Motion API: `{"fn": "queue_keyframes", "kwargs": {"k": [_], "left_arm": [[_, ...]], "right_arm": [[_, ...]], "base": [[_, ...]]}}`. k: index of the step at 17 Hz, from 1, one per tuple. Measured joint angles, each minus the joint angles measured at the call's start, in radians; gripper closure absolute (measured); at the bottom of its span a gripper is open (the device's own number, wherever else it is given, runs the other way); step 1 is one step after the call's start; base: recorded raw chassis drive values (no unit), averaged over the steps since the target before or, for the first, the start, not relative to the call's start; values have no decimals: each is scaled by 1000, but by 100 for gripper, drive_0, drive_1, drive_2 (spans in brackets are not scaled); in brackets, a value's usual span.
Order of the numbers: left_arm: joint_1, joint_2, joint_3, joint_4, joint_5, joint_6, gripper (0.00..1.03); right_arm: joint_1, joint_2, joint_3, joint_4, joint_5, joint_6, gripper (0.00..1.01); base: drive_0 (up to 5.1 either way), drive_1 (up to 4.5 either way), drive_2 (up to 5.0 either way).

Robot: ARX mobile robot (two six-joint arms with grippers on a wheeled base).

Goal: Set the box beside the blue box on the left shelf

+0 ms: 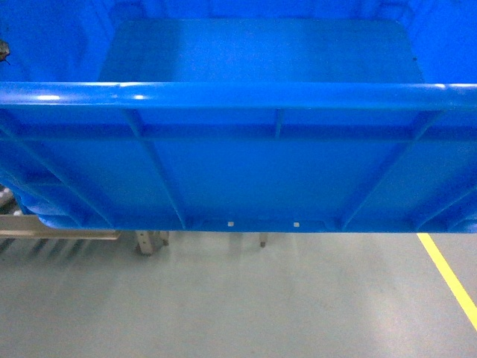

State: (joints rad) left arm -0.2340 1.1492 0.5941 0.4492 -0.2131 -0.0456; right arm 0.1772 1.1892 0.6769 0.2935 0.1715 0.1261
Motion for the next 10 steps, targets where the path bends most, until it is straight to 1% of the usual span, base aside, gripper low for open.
{"fn": "queue_keyframes", "kwargs": {"k": [1, 5, 10], "left_arm": [[0, 0, 0, 2, 0, 0, 94], [0, 2, 0, 2, 1, 0, 94], [-2, 2, 0, 1, 0, 0, 94]], "right_arm": [[0, 0, 0, 0, 0, 1, 93], [0, 2, 0, 0, 0, 0, 93], [-1, 1, 0, -2, 0, 0, 93]], "base": [[2, 220, -216], [0, 0, 0], [-461, 152, 371]]}}
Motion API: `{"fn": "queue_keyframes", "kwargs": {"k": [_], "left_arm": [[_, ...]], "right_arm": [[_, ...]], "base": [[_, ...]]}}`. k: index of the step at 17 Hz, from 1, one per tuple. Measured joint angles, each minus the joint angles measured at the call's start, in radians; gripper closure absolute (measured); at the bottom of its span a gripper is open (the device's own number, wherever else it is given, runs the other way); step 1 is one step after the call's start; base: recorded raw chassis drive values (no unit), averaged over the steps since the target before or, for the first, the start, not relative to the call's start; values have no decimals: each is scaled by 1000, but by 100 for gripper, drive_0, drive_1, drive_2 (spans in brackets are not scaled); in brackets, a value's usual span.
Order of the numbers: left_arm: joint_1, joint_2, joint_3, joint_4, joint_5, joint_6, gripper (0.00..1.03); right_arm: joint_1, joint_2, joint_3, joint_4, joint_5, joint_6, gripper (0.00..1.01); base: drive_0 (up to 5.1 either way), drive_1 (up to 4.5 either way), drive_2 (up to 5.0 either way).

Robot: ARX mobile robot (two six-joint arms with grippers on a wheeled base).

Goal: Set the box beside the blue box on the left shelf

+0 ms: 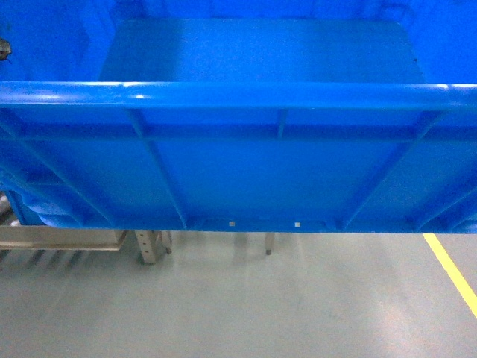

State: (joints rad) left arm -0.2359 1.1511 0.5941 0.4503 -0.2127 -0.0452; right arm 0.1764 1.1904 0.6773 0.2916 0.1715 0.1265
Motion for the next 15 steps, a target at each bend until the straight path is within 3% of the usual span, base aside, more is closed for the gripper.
{"fn": "queue_keyframes", "kwargs": {"k": [15], "left_arm": [[2, 0, 0, 0, 0, 0, 94]], "right_arm": [[0, -2, 0, -1, 0, 0, 93]], "base": [[-493, 173, 303]]}}
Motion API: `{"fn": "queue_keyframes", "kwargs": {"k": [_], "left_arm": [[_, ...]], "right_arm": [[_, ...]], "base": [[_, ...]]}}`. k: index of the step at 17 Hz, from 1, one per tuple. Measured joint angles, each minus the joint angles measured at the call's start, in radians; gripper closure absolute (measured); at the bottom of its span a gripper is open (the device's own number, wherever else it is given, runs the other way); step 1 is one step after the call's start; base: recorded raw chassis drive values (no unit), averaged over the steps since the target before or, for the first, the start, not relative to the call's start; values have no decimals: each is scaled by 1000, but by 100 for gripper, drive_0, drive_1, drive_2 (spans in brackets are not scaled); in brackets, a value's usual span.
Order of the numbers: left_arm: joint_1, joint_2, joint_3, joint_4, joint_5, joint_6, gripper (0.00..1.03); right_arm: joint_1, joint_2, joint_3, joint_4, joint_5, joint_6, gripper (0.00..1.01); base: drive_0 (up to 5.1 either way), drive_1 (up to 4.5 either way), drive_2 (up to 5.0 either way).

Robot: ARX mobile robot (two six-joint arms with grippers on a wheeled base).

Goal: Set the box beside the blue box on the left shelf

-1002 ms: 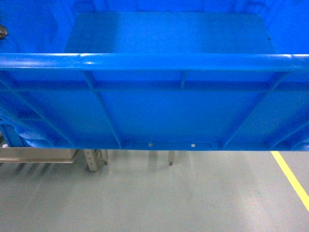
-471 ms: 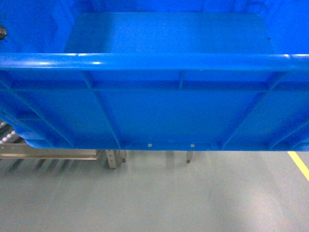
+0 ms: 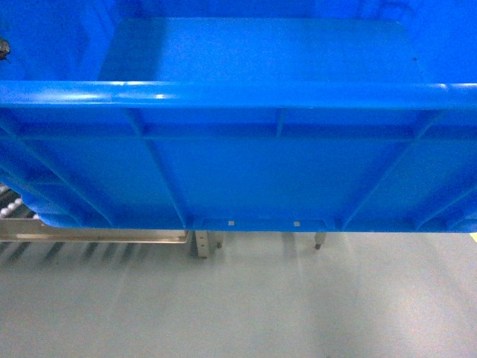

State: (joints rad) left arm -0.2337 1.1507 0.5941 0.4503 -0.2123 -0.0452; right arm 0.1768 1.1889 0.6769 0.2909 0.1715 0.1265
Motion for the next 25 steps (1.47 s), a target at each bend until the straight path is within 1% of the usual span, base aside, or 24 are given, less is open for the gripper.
{"fn": "queue_keyframes", "kwargs": {"k": [25], "left_arm": [[0, -3, 0, 0, 1, 0, 94]], "right_arm": [[0, 0, 0, 1, 1, 0, 93]], "base": [[-502, 244, 244]]}}
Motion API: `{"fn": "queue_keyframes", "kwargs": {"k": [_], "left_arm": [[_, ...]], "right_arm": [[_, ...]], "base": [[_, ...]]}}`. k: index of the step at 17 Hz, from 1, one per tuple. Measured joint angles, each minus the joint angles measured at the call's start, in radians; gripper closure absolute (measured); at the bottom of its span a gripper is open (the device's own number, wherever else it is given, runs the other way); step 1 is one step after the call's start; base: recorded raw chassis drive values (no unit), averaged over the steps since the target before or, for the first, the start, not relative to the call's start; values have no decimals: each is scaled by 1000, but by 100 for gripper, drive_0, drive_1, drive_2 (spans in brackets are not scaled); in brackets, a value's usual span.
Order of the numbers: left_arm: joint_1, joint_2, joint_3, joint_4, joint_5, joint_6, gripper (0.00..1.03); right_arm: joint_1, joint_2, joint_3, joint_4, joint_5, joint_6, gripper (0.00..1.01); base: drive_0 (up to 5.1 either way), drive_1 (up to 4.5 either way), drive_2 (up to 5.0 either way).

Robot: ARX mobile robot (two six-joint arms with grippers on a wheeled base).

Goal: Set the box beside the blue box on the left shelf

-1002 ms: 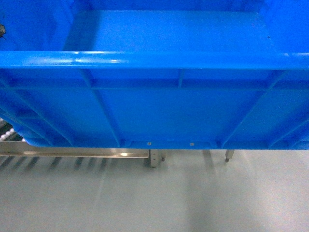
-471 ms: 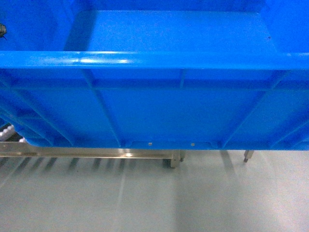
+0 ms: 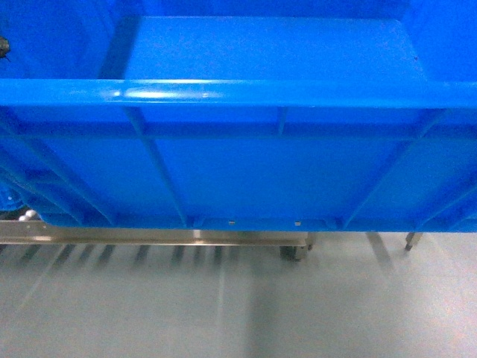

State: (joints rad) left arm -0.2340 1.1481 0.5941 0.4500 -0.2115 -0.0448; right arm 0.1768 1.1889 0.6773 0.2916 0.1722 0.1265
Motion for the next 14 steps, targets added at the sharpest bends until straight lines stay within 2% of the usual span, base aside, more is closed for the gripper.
{"fn": "queue_keyframes", "kwargs": {"k": [14], "left_arm": [[0, 0, 0, 0, 0, 0, 94]], "right_arm": [[0, 0, 0, 0, -1, 0, 93]], "base": [[-502, 244, 244]]}}
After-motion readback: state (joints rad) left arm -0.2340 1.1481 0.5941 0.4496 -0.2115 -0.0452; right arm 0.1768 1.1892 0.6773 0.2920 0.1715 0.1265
